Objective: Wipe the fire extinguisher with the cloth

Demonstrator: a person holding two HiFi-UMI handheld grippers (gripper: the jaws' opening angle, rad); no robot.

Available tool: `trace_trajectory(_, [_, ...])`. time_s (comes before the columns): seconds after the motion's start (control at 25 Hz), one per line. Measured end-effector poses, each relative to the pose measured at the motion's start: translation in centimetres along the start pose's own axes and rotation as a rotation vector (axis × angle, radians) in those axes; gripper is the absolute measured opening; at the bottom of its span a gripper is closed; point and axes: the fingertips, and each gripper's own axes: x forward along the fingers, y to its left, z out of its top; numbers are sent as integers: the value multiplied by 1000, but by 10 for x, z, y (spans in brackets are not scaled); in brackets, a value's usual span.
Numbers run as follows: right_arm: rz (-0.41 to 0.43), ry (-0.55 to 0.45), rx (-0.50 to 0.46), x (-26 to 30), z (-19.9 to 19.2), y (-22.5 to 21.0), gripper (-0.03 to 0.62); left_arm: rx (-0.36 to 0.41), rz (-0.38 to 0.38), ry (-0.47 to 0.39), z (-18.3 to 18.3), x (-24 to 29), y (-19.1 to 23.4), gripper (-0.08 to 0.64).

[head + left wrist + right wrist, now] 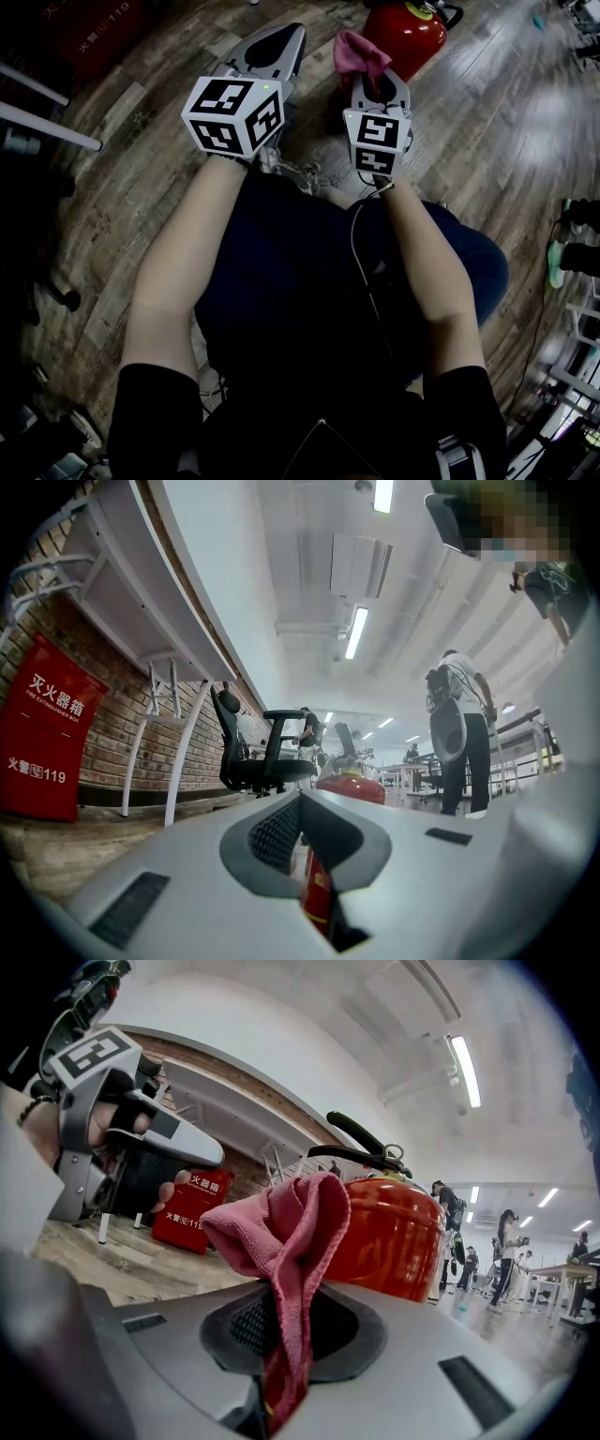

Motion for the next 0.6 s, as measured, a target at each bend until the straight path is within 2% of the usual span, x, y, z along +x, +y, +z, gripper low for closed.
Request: trace_trajectory(0.6, [36,68,-21,5,-43,13,63,-7,0,7,-2,2,0,14])
